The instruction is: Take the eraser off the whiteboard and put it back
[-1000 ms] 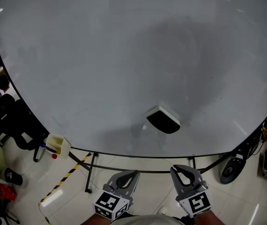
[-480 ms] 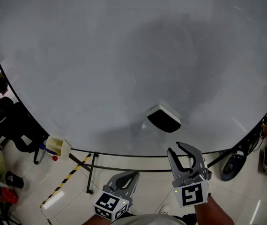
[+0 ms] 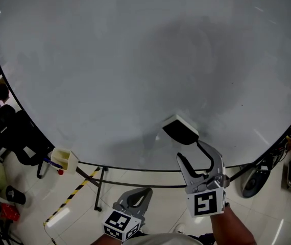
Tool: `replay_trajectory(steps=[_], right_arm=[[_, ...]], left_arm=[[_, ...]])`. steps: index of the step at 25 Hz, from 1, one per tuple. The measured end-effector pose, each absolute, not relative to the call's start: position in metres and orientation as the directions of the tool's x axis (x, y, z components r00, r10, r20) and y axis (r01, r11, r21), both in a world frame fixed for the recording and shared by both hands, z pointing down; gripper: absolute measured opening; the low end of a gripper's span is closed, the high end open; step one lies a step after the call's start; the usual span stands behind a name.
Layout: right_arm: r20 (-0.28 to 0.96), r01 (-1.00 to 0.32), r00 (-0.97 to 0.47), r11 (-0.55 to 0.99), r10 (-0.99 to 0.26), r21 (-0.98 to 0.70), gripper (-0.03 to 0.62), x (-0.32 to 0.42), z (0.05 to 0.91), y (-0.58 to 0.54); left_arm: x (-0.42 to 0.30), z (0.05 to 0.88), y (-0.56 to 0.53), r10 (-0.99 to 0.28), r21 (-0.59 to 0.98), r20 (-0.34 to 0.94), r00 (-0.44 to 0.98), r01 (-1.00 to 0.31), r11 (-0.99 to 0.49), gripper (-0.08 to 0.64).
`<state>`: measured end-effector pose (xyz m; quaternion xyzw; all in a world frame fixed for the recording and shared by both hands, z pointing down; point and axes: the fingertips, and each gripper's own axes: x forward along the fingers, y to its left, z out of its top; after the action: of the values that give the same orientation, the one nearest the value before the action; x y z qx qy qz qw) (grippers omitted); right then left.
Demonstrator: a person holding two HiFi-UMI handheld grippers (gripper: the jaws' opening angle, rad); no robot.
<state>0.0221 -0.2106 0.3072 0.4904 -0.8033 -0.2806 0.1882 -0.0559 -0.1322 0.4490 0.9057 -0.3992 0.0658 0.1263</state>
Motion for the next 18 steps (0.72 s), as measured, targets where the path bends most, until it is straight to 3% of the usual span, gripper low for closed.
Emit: replay_trajectory(steps=[18], right_arm=[[-0.055, -0.637, -0.365, 0.206, -0.929, 0.743, 0.256, -0.003, 0.286, -0.251]], left_arm=[[-0.063, 0.447, -0.126, -0.714, 0.174, 0.221, 0.664, -0.747, -0.641, 0.017]])
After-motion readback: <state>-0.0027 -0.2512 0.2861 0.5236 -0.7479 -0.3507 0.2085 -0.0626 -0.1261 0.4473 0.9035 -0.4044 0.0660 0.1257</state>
